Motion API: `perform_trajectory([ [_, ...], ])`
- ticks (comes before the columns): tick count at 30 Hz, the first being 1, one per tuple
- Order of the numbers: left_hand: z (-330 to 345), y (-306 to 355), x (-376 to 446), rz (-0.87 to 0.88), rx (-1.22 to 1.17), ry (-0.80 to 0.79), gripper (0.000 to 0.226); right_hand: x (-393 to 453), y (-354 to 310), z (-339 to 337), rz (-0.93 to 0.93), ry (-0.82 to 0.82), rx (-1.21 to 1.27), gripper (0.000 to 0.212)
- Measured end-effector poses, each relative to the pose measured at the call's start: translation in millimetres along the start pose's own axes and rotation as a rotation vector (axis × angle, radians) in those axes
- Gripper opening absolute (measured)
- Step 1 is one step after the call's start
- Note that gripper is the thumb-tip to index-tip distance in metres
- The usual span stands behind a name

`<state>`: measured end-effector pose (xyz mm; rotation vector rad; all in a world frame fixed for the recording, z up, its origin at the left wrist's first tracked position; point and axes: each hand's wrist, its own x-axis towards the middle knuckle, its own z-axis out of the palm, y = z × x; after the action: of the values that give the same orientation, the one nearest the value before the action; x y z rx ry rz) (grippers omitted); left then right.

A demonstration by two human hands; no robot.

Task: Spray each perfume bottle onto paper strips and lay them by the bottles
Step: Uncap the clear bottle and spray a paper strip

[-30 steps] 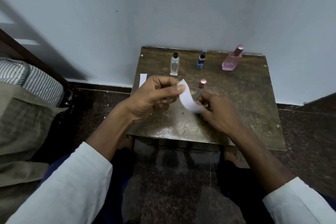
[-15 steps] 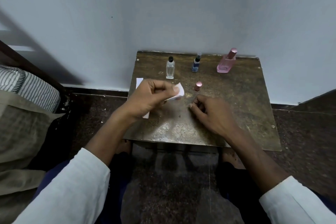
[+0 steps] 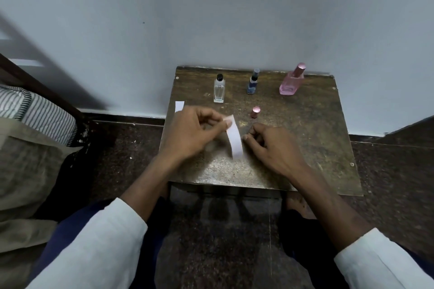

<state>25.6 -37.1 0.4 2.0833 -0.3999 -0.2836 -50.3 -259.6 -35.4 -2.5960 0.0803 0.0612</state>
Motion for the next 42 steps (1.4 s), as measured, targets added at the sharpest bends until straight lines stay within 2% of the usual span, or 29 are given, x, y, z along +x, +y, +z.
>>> perform_trajectory([
  [2,-0.7,1.6,-1.8,0.031,-0.013,0.053,0.013,-0.2,0.1,-0.3,0.000,-0.007,0.016,0.021],
  [6,-3.0,1.3,-1.6,0.029,0.006,-0.062,0.015,-0.5,0.0,0.9,0.003,-0.008,-0.004,0.020],
  [10,-0.2,2.4,-0.5,-0.017,0.005,-0.095,0.007,-0.6,-2.1,-0.8,0.019,-0.018,-0.011,0.019],
  [12,-0.4,2.1,-0.2,-0.023,0.001,-0.101,0.006,0.8,-1.6,-2.3,0.078,-0.068,0.162,0.021],
  [15,-0.5,2.5,-0.7,-0.017,-0.019,-0.126,0.008,2.1,-8.5,-8.4,0.173,-0.118,0.493,0.037],
  [17,0.0,3.2,-1.2,0.017,0.005,-0.133,0.011,0.4,-16.3,-13.9,0.146,-0.131,0.566,0.047],
  [19,-0.3,2.6,-1.2,0.056,0.035,-0.126,0.012,-3.4,-24.3,-14.9,0.061,-0.197,0.609,0.047],
  [22,-2.1,-1.3,0.6,0.074,0.068,-0.082,0.012,-3.5,-23.9,-7.9,-0.052,-0.246,0.579,0.045],
  [27,-8.6,-8.2,5.1,0.056,0.037,0.084,0.011,-0.3,-17.2,-5.1,-0.042,-0.270,0.634,0.033],
  [32,-11.4,-7.6,6.2,0.019,0.018,0.158,0.008,0.1,-15.4,-0.4,-0.070,-0.314,0.653,0.022],
  [42,-11.3,0.8,4.2,-0.091,-0.229,0.008,0.012,-2.5,-18.7,-6.0,-0.053,-0.351,0.681,0.026],
])
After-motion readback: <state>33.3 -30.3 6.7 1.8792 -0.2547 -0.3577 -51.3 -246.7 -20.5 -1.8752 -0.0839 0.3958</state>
